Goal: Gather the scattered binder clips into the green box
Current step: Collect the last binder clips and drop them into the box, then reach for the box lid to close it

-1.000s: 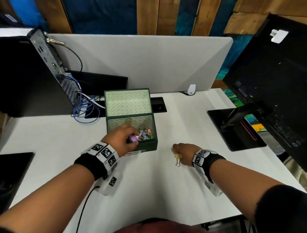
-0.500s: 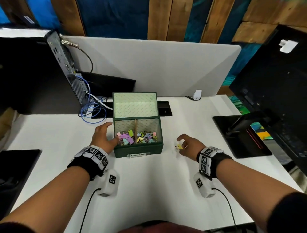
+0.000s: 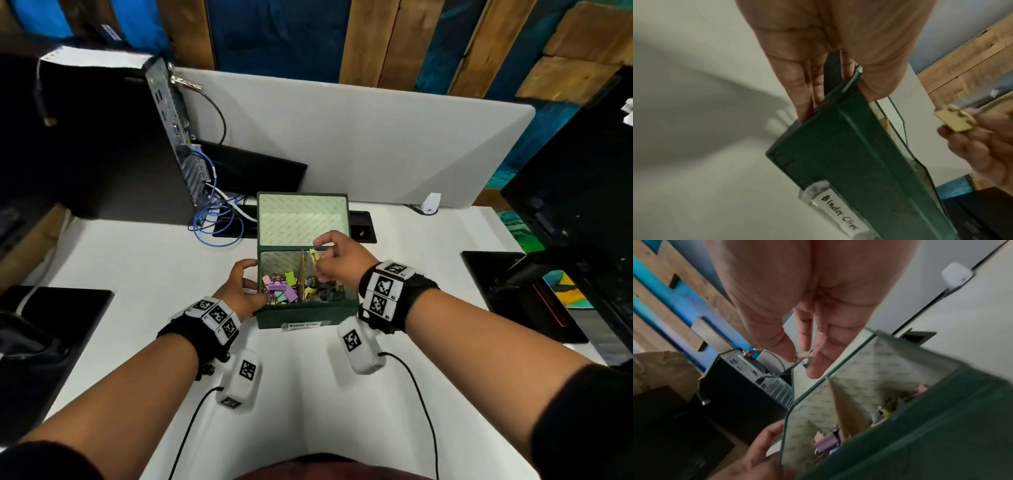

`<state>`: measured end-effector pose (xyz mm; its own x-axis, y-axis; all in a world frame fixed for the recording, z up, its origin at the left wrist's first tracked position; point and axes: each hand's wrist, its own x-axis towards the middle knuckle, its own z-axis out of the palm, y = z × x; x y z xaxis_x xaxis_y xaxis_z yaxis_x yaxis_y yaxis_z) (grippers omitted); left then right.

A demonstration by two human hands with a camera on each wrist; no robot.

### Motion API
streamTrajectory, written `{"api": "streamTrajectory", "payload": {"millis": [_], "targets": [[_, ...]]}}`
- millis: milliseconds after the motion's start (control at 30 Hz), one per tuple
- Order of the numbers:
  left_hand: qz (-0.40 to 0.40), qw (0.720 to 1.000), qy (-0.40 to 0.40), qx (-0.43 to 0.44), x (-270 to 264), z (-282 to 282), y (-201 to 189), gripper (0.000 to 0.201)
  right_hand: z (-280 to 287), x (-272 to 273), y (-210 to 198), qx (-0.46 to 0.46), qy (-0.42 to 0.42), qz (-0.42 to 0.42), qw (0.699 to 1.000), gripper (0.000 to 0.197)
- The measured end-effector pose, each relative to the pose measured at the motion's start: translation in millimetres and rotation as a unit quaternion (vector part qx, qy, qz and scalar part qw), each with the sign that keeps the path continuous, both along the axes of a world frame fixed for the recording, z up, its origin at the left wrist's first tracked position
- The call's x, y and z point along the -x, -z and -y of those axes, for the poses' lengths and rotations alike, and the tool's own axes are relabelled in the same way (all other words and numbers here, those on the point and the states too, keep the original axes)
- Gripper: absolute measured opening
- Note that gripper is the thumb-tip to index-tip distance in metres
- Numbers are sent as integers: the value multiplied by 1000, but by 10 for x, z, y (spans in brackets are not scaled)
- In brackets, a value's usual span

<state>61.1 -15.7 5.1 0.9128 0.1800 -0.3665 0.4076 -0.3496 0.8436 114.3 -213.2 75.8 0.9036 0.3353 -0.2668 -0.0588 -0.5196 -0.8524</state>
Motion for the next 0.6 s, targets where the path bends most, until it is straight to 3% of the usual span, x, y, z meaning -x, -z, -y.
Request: {"api": "streamTrajectory", "payload": {"millis": [200,433,500,600], "targets": [[-3,999,19,48,181,-72,-32,66,-247,101,153,59,-23,23,998,43],[-16,998,42,46,297,-182,-14,63,182,-243,27,51,137,120,982,40],[-18,998,48,37,313,-199,-14,63,325,-399,28,54,187,88,977,42],[-23,998,57,31,322,-216,-22,63,445,-554,49,82,200,-25,976,53]]}}
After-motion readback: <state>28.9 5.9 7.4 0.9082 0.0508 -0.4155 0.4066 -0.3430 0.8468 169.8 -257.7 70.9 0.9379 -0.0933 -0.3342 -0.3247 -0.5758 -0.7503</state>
